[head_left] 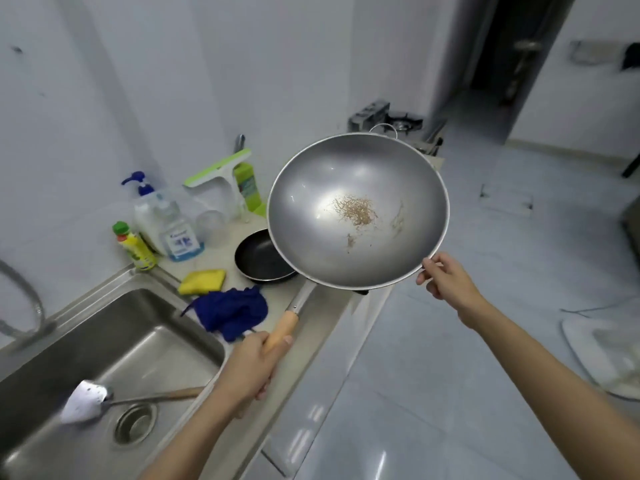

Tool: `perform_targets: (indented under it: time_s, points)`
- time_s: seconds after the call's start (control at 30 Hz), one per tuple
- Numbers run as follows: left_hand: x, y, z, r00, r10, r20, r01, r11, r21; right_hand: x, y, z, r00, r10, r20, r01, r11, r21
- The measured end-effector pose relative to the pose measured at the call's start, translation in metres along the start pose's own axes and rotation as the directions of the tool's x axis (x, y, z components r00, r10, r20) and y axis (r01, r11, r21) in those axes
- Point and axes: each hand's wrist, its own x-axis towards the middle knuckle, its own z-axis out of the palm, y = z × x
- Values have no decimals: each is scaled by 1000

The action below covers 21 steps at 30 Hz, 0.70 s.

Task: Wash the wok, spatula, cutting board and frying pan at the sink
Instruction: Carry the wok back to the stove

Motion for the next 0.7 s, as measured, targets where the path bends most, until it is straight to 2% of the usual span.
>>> perform_targets:
  time_s: [0.1,0.33,0.53,0.7]
  points:
    - [35,51,54,998,51,34,-51,999,-3,29,8,-70,994,-3,-105,5,1000,15]
    - [119,151,170,986,149,74,-145,988,-52,106,35,-212,973,11,-229,-8,1000,13]
    - [198,217,232,979,161,125,-160,987,-17,172,47,-290,949,99,-298,-95,995,29]
    - [305,267,284,968,172,182,-177,984,13,258,68,-330,912,162,-376,-137,986,93]
